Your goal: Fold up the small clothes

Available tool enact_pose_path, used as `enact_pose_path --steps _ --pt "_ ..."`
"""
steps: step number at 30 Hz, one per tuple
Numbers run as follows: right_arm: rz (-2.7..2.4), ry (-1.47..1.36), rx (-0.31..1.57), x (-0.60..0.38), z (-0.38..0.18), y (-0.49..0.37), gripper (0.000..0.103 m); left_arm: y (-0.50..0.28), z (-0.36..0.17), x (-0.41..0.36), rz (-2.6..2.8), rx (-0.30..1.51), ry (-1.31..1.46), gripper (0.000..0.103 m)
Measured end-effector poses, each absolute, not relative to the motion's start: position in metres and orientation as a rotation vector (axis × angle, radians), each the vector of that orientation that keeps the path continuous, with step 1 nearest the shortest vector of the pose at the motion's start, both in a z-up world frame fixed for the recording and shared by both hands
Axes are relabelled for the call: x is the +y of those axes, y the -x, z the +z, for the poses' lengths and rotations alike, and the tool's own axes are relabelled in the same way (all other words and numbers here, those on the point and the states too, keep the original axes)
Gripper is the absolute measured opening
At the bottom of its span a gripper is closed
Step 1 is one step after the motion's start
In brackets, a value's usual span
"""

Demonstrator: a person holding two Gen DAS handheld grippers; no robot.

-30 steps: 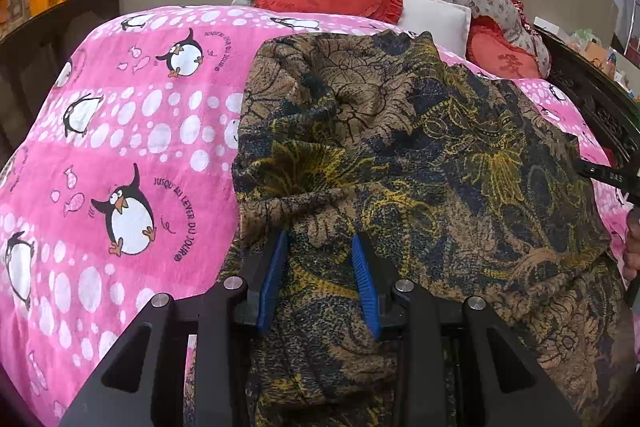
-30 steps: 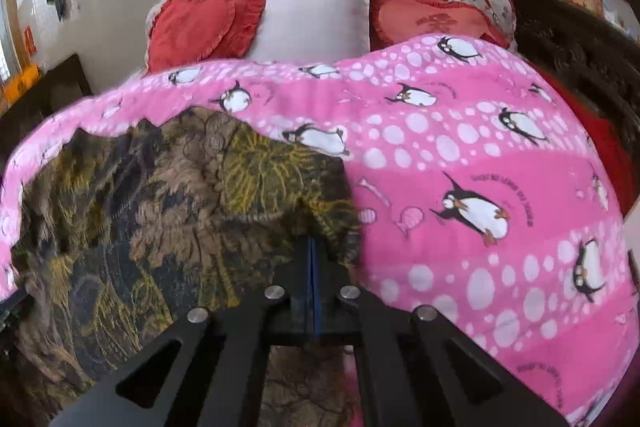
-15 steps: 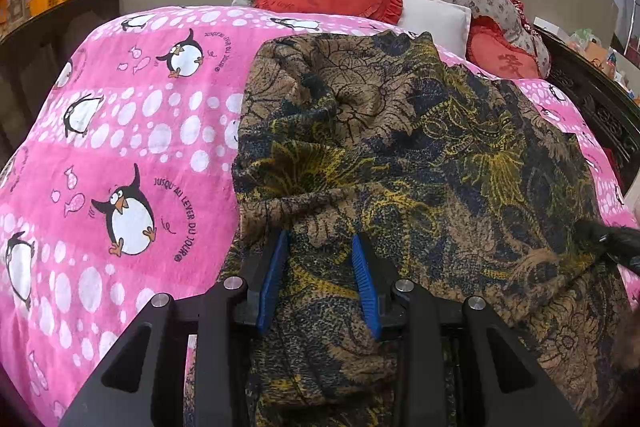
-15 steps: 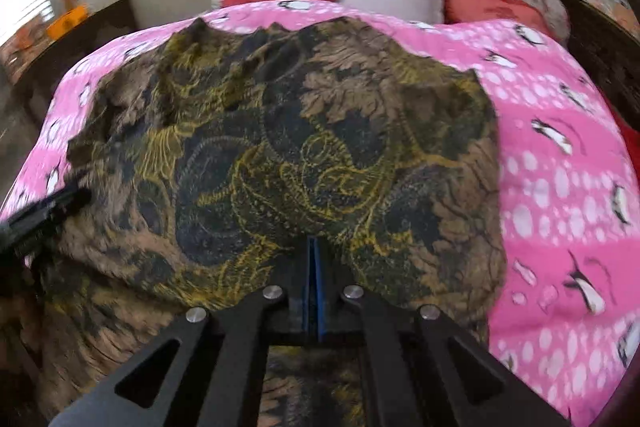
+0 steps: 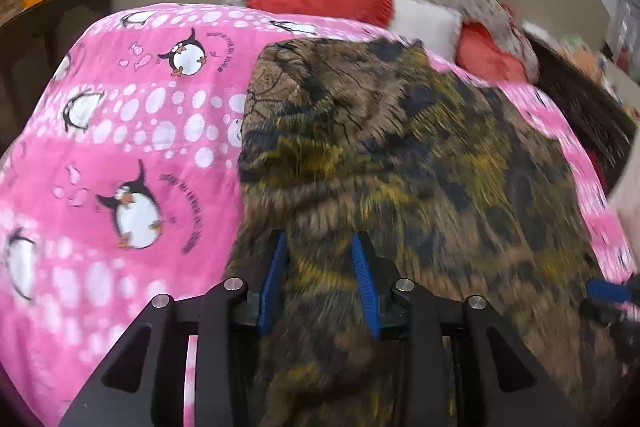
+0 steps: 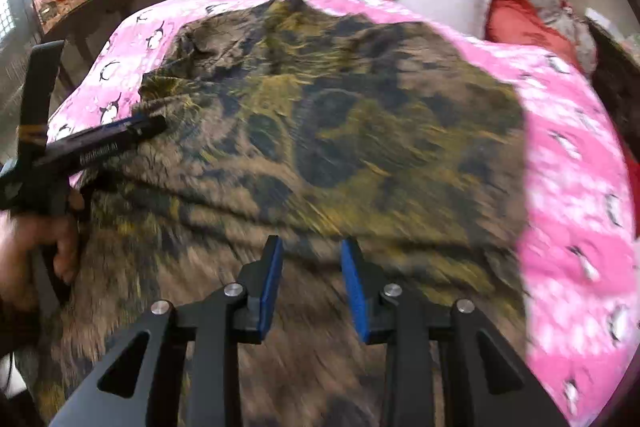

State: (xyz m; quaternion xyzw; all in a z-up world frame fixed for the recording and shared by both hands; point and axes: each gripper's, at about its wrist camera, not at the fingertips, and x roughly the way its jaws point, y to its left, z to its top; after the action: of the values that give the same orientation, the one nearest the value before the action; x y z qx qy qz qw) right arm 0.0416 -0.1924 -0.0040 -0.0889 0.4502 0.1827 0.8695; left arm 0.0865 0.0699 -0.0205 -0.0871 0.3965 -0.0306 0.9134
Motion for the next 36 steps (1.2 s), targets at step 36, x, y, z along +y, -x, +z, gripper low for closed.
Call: enact_pose_path --steps 36 --pt "0.357 -0.075 0.854 -0.393 -0.017 0.164 0.045 0.174 -0.040 0.124 -0.491 1.007 0.346 0.010"
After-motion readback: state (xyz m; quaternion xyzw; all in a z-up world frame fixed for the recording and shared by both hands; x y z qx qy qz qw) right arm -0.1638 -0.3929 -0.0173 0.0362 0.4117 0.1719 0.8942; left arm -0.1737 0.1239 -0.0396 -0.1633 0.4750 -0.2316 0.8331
